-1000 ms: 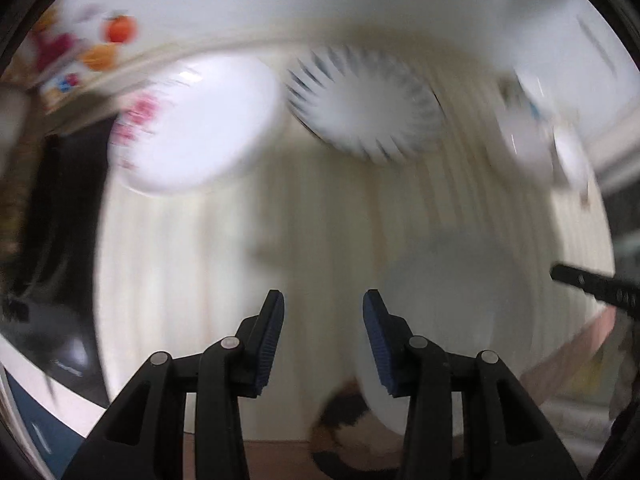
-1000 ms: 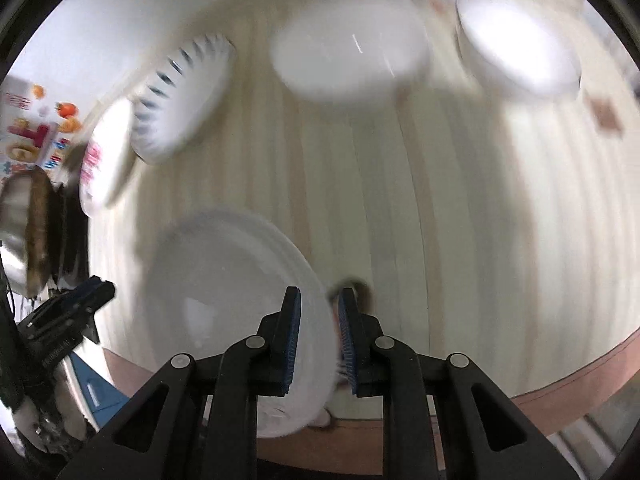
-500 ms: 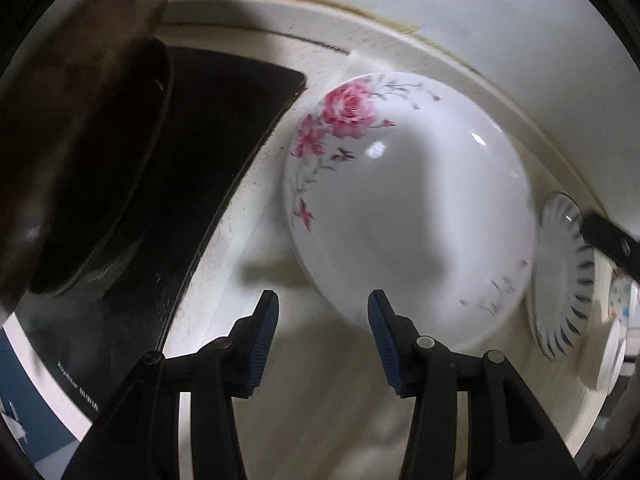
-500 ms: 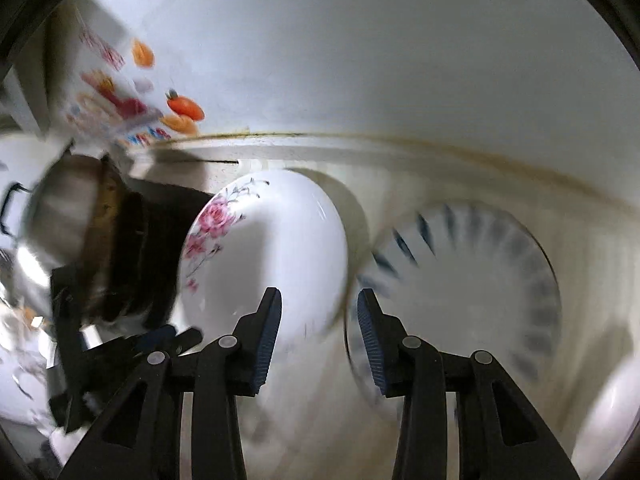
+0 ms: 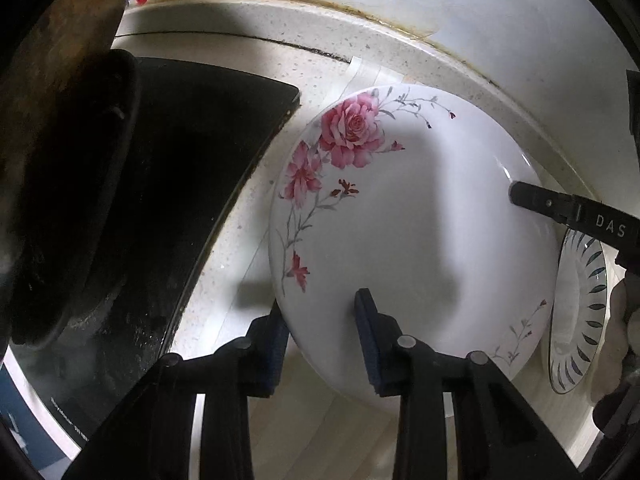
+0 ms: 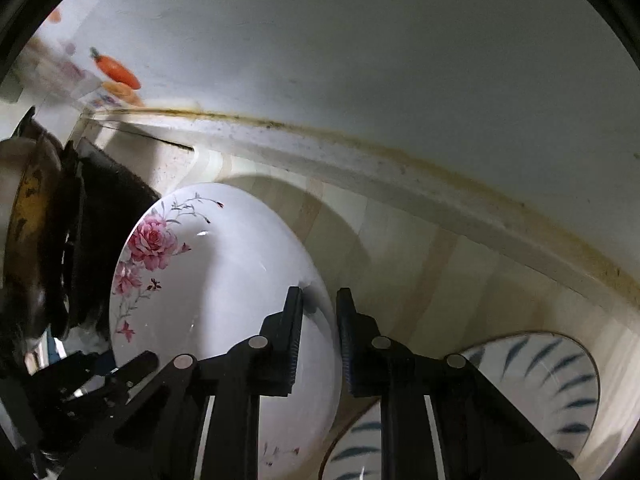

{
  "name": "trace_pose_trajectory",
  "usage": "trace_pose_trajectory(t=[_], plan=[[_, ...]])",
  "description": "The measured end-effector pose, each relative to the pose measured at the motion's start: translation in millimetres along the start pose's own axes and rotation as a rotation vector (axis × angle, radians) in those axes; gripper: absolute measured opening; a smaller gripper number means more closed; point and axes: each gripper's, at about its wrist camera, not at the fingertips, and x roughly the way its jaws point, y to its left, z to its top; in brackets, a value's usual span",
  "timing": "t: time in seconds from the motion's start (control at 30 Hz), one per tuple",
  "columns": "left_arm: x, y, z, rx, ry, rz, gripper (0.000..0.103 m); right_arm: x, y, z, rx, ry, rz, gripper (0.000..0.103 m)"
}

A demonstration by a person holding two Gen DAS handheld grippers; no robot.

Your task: Organize plates and bowls

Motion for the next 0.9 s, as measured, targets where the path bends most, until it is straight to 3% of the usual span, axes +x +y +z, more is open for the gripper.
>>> trace_pose_trajectory(t=[0.43,0.7,0.9], plan=[[-24.6,-1.7,-10.5,0.006,-0.031,-0.011,0.028,-26.5,-1.0,-22.0,-0.028,-0.045,0.018,0.013],[-60.7,-7.2,-22.5,0.046,-0.067,-0.043,0.028,-80.3,-7.8,-51.9,0.007,-0.117,0.053,0.013],[-97.0,-19.4,-48.9,0.089,-0.097,-0.074,0.028,-143.0,-14.7,-98.9,0.034,-0.192,0.066,0.013]])
